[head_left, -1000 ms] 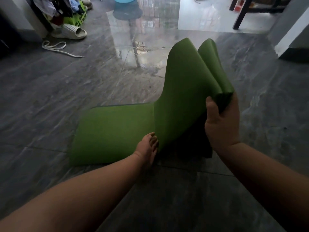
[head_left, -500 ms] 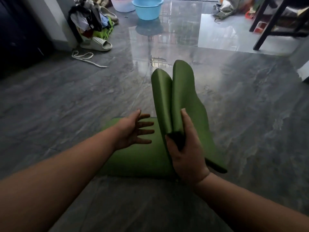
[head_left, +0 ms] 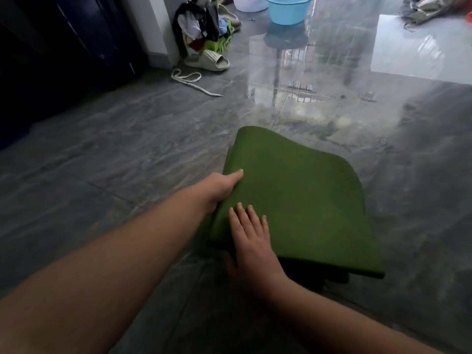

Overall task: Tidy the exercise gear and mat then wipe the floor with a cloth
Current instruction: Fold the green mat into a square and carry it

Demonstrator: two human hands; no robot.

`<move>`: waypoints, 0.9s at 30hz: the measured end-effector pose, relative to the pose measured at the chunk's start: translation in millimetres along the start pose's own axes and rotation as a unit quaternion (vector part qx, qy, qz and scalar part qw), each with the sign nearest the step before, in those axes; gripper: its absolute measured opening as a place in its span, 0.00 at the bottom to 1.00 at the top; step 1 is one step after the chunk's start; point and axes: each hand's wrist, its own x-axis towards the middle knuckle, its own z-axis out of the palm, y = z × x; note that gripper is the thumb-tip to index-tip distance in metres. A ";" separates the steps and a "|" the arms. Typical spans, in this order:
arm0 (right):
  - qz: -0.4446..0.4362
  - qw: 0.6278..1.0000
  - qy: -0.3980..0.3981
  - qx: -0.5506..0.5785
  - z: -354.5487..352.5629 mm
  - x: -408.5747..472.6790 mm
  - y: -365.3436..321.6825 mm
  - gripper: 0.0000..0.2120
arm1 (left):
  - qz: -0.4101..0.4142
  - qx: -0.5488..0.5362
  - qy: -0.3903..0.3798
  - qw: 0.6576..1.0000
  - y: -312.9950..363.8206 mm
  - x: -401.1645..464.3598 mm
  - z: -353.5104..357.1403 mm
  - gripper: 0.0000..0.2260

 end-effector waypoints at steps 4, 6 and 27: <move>0.023 0.985 -0.017 0.169 -28.8 0.1 16.3 0.28 | 0.015 -0.001 0.094 0.995 -32.6 36.7 -10.4 0.21; 0.040 0.989 0.056 0.129 -47.6 2.8 41.0 0.22 | 0.023 0.013 0.107 0.994 -42.6 51.6 -16.4 0.23; 0.248 0.955 -0.119 -0.111 20.5 -11.1 147.9 0.37 | 0.230 0.477 0.182 0.828 -106.8 91.9 -26.1 0.31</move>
